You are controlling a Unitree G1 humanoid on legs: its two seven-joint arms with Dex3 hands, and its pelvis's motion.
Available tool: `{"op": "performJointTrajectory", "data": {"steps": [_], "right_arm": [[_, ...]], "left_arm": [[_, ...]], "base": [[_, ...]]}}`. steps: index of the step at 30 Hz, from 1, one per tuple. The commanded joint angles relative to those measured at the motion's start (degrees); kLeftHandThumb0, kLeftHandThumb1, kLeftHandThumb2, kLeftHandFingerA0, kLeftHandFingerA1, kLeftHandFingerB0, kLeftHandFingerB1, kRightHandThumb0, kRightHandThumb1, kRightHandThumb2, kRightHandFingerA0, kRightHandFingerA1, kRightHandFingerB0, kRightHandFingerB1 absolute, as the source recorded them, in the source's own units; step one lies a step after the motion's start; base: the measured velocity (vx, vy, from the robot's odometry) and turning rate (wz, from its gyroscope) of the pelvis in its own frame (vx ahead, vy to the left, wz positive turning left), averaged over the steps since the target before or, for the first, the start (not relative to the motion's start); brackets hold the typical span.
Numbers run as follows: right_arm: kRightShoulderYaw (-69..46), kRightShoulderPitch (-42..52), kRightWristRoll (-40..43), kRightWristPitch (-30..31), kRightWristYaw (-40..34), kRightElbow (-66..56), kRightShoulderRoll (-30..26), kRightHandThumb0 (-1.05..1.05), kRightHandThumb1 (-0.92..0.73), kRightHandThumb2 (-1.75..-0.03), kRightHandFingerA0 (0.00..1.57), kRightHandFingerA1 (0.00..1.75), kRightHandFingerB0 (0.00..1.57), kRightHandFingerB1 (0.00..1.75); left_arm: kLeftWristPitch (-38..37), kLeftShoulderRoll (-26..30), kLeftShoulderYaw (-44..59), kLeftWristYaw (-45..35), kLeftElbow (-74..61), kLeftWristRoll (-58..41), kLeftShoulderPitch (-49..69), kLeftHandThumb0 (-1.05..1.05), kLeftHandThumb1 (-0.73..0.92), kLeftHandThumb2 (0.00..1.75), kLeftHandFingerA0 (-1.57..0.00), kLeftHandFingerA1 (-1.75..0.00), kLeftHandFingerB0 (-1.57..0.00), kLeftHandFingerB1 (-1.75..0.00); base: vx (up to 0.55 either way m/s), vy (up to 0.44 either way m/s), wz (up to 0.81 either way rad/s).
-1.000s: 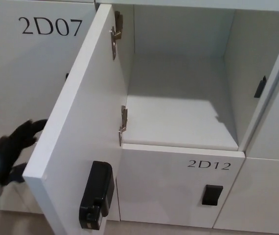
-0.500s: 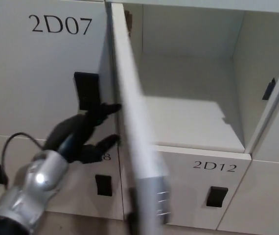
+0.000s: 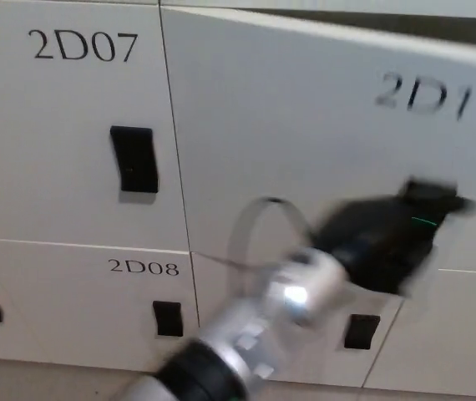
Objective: The robot uses its left hand to push the door of an open cabinet towards the right and closes it
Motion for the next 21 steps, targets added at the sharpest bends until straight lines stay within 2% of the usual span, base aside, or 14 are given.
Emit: {"op": "performJointTrajectory", "data": {"steps": [1,2,5,6,8,13,14,16,17,18,19,21], "right_arm": [[-0.4,-0.4,0.2,-0.8,0.1,-0.3,-1.3,-0.52,-0.84,-0.65,0.35,0.38,0.31,0.34],[-0.3,-0.4,0.1,-0.9,0.3,-0.3,-1.5,-0.52,-0.84,-0.65,0.35,0.38,0.31,0.34],[-0.1,-0.5,-0.1,-1.0,0.6,-0.3,-1.7,-0.52,-0.84,-0.65,0.35,0.38,0.31,0.34],[-0.2,-0.7,0.0,-0.9,0.6,-0.3,-1.6,-0.52,-0.84,-0.65,0.35,0.38,0.31,0.34],[-0.4,-1.1,0.2,-0.9,0.7,-0.2,-1.4,-0.52,-0.84,-0.65,0.35,0.38,0.31,0.34],[-0.5,-1.2,0.3,-0.8,0.8,-0.2,-1.5,-0.52,-0.84,-0.65,0.35,0.38,0.31,0.34],[2.4,-2.4,-2.9,6.1,-2.1,1.0,-1.4,-0.77,-0.92,-0.73,0.32,0.44,0.25,0.45],[6.4,-4.0,-7.3,14.9,-5.7,2.4,-1.3,-0.77,-0.92,-0.73,0.32,0.44,0.25,0.45],[2.5,-2.4,-2.7,8.6,-2.6,1.5,-1.0,-0.44,-0.79,-0.63,0.26,0.42,0.26,0.37],[-1.0,-1.0,1.3,2.5,0.4,0.6,-0.9,-0.44,-0.79,-0.63,0.26,0.42,0.26,0.37],[-2.6,-0.1,3.4,-1.8,2.2,0.0,-1.1,-0.5,-0.85,-0.65,0.34,0.36,0.3,0.33],[-0.4,-0.6,0.8,0.5,0.8,0.4,-1.6,-0.51,-0.84,-0.65,0.35,0.36,0.31,0.33]], "left_arm": [[-2.5,-17.4,-22.7,-7.3,-6.3,5.0,-1.6,0.47,0.92,1.32,0.0,-0.42,0.0,-0.21],[-0.6,-13.1,-21.7,-9.4,-8.9,4.5,-0.5,-0.11,0.92,1.24,0.0,0.0,0.0,0.0],[2.7,-6.4,-20.4,-12.5,-13.2,3.6,1.0,-0.11,0.92,1.24,0.0,0.0,0.0,0.0],[3.3,-3.0,-18.8,-13.7,-14.5,3.3,1.0,-0.48,0.92,1.19,0.0,0.0,0.0,0.0],[4.9,3.2,-16.1,-15.8,-17.3,2.7,1.2,-0.54,0.92,1.17,0.0,0.0,0.0,0.0],[6.1,4.8,-15.4,-16.6,-18.8,2.5,1.8,-0.54,0.92,1.17,0.0,0.0,0.0,0.0],[1.8,19.2,-8.0,-13.9,-21.8,0.5,10.7,-0.65,0.9,0.68,-0.3,-0.31,-0.27,-0.29],[-0.8,24.0,-4.8,-12.1,-20.7,-1.5,14.5,-0.65,0.9,0.68,-0.3,-0.31,-0.27,-0.29],[-1.9,25.4,-3.7,-11.5,-20.4,-2.2,16.0,-0.65,0.9,0.68,-0.31,-0.32,-0.27,-0.29],[-2.3,25.9,-3.2,-11.3,-20.3,-2.5,16.6,-0.65,0.9,0.68,-0.31,-0.32,-0.27,-0.29],[-3.8,29.3,0.9,-9.8,-19.5,-5.0,21.1,-0.66,0.88,0.67,-0.34,-0.32,-0.3,-0.3],[-5.9,33.8,6.2,-7.3,-17.9,-7.8,27.0,-0.65,0.9,0.68,-0.34,-0.32,-0.29,-0.3]], "base": [[0.0,0.0,0.0],[0.0,0.0,0.0],[0.0,0.0,0.0],[0.0,0.0,0.0],[0.0,0.0,0.0],[0.0,0.0,0.0],[0.0,0.0,0.0],[0.0,0.0,0.0],[0.0,0.0,0.0],[0.0,0.0,0.0],[0.0,0.0,0.0],[0.0,0.0,0.0]]}}
